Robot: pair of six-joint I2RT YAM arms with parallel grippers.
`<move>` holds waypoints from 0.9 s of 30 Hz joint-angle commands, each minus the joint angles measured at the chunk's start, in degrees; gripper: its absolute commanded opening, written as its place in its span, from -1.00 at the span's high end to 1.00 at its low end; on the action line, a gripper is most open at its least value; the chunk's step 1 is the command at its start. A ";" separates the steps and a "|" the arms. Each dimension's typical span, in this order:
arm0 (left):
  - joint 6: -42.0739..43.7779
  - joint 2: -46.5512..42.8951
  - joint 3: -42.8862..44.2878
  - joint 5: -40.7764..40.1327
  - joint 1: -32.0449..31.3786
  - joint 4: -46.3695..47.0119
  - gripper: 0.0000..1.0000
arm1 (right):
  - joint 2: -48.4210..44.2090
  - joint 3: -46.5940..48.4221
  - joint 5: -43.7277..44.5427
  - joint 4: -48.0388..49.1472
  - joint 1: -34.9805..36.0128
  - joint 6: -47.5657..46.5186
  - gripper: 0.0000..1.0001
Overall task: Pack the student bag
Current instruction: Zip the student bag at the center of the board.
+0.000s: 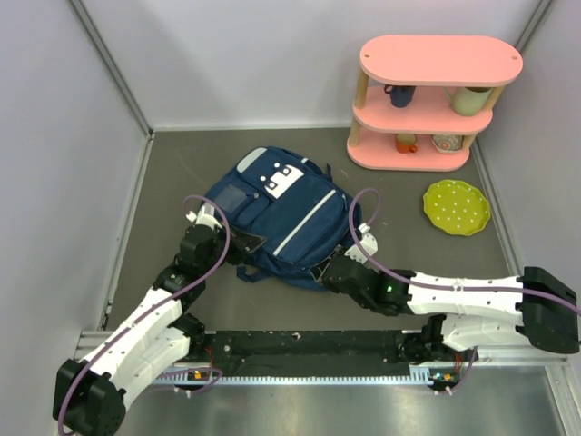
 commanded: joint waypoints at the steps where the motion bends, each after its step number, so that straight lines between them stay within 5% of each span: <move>1: 0.69 -0.25 2.48 6.01 -0.40 7.33 1.00 | -1.13 -0.83 -3.30 9.61 -0.29 -5.44 0.39; 5: 0.34 0.46 3.19 9.18 -0.32 7.25 1.00 | 3.25 0.48 -6.55 15.72 -0.29 -4.58 0.09; 17: -1.95 0.37 4.60 12.88 -0.40 7.07 1.00 | 13.81 -0.13 -4.30 24.33 -0.21 8.69 -0.01; 21: -2.65 -0.86 4.07 12.88 -0.40 6.99 1.00 | 14.16 1.01 0.64 20.14 -0.21 10.63 0.03; 27: -2.91 -1.91 4.16 12.79 -0.40 6.63 1.00 | 14.52 -0.92 6.35 17.47 -0.21 13.88 0.41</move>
